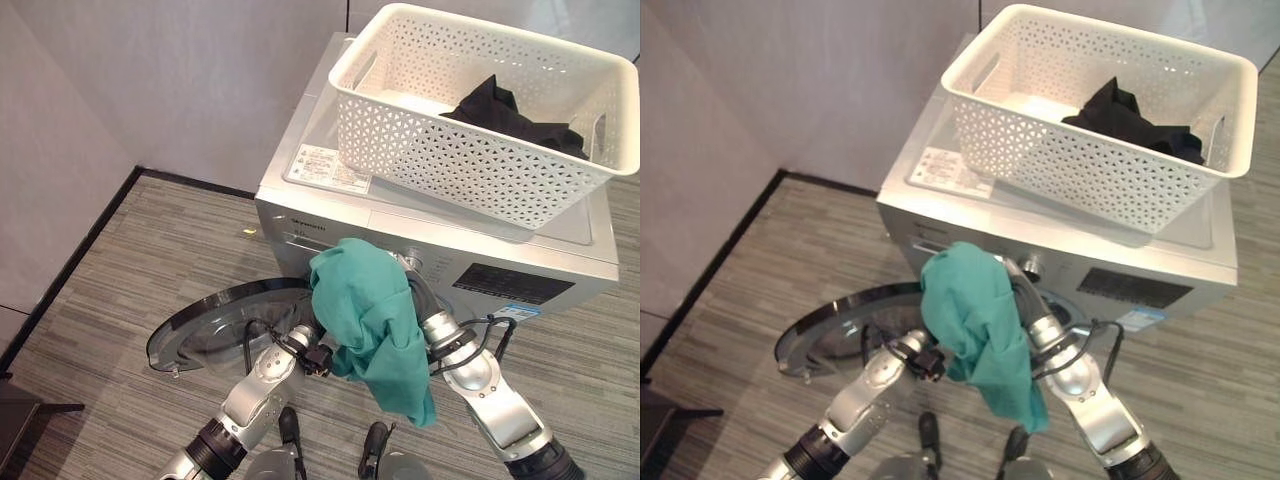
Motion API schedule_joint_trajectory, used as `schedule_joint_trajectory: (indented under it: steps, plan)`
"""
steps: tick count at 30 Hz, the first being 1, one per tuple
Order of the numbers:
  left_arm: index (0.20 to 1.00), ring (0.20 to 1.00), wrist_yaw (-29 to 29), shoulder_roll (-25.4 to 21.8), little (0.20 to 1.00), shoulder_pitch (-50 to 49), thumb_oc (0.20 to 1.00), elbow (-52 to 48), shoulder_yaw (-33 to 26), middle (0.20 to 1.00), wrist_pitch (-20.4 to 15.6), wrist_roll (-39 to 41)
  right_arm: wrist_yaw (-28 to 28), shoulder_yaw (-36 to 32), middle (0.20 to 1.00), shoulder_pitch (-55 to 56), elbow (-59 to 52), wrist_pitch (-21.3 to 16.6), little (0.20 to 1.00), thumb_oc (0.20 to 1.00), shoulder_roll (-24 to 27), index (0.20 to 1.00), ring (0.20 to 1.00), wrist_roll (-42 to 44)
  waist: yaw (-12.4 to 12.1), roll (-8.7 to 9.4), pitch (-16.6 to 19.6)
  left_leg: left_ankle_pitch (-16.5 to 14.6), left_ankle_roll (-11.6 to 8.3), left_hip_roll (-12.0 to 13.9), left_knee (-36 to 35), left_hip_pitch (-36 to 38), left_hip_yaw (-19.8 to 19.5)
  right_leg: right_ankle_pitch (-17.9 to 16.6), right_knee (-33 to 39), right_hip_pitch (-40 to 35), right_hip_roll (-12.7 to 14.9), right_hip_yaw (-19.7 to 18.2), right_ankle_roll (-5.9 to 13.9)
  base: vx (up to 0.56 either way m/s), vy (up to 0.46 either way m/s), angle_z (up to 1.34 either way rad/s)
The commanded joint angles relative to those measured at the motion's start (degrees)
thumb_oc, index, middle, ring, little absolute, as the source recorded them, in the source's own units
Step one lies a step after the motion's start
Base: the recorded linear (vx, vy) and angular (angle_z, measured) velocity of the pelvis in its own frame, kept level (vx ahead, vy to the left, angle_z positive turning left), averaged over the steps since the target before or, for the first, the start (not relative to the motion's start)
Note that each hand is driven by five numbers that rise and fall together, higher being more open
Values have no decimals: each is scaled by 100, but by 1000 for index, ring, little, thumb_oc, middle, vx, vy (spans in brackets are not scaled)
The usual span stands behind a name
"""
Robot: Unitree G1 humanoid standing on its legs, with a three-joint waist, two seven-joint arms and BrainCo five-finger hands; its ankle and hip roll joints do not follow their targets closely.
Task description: Grab the laundry basket,head to the washer,open it,put in the laundry and shut it.
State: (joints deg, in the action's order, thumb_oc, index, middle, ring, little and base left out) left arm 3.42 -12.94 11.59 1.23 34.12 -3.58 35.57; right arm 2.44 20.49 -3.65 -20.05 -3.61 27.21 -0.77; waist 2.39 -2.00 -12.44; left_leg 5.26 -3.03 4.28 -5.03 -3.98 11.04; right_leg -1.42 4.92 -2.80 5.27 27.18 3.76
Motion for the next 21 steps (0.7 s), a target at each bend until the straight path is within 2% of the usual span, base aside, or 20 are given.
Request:
schedule_joint_trajectory:
  steps: [1,11,12,13,14,15,21]
  plan:
    - [200,200,204,224,200,758,200,100,-305,200,-667,348,-34,143,200,61,-314,-455,200,200,23,200,200,119,91,288,183,-216,-7,-27,46,-192,698,1145,-213,-470,-32,-164,-31,11,11,8]
    - [200,200,441,297,200,795,200,167,-496,200,-881,203,37,298,200,76,-69,-505,200,200,82,200,200,-44,83,339,177,-209,2,-40,50,-223,754,1181,-250,-439,-52,-106,-50,1,-1,1]
    - [200,200,452,297,200,780,200,159,-513,200,-900,175,42,293,410,99,-22,-509,410,410,84,410,410,-49,82,339,182,-206,2,-41,50,-228,760,1181,-254,-441,-48,-101,-52,0,0,0]
    - [200,200,461,294,200,765,200,155,-525,200,-911,168,33,295,555,131,9,-518,555,555,93,555,555,-68,80,338,182,-203,1,-43,50,-230,764,1186,-251,-451,-50,-91,-56,0,0,0]
    - [200,200,464,294,200,761,200,151,-529,200,-921,170,37,288,944,145,30,-517,944,944,100,944,944,-80,80,336,184,-206,0,-42,48,-231,765,1186,-247,-451,-50,-86,-56,0,0,0]
    - [200,200,454,290,200,746,200,129,-537,200,-931,174,28,273,1000,179,57,-523,1000,1000,106,1000,1000,-58,83,329,190,-208,0,-42,46,-232,772,1191,-243,-455,-52,-77,-56,0,0,0]
    - [200,200,446,267,200,623,200,120,-576,200,-956,171,93,251,1000,249,162,-622,1000,1000,23,1000,1000,147,92,296,210,-236,12,-57,36,-170,795,1184,-229,-482,-56,-76,-48,0,0,0]
